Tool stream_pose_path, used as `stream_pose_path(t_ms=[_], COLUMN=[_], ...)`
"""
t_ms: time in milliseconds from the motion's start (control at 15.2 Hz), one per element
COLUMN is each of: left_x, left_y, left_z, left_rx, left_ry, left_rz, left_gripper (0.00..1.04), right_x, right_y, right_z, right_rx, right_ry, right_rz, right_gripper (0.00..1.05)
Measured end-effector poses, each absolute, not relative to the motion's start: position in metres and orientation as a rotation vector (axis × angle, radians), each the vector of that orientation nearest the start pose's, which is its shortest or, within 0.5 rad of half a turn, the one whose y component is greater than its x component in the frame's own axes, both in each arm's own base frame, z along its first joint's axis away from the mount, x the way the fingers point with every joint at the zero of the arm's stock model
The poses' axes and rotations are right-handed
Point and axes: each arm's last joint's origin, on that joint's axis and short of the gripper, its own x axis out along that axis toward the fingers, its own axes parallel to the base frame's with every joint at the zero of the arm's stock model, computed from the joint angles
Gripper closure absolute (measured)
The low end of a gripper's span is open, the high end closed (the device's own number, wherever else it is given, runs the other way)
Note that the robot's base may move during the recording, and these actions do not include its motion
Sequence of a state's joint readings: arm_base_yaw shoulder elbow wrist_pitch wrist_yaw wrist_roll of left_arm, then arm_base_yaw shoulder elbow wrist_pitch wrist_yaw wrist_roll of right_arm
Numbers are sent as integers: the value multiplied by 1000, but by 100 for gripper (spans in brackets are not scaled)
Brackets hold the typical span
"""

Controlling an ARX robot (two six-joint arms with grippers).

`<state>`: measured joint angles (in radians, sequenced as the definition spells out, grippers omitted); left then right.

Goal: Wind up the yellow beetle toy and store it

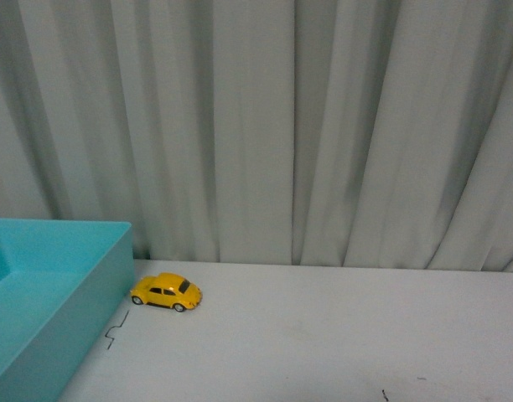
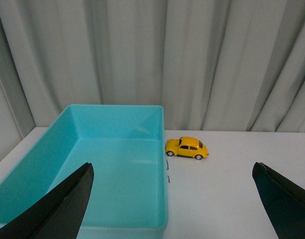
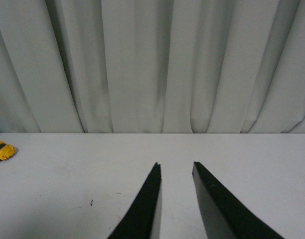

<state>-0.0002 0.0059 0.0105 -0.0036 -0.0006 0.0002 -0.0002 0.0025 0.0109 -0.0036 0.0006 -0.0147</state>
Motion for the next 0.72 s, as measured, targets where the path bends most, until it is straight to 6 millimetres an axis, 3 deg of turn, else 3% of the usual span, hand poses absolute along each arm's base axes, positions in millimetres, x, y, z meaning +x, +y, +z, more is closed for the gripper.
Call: stream_pose_path(t_ms=[263, 329, 394, 460, 592, 723], left_x=[97, 97, 109, 127, 183, 244], left_y=[0, -1, -2, -3, -9, -20], left_z=[166, 166, 180, 199, 238, 235], left_rx=[0, -65, -168, -212, -223, -157], left_ry=[-1, 230, 419, 396, 303, 371], left_rz=[0, 41, 86, 104, 75, 36], left_gripper=[7, 7, 7, 7, 7, 7], right_x=[97, 97, 97, 97, 97, 97], right_y=[0, 0, 0, 0, 0, 0], right_z=[167, 167, 167, 167, 167, 167], right_rx=[-15, -14, -14, -15, -15, -15], right_ry=[-4, -4, -5, -4, -4, -4], right_rz=[-1, -2, 1, 0, -1, 0], right_gripper=[31, 18, 6, 6, 7, 7])
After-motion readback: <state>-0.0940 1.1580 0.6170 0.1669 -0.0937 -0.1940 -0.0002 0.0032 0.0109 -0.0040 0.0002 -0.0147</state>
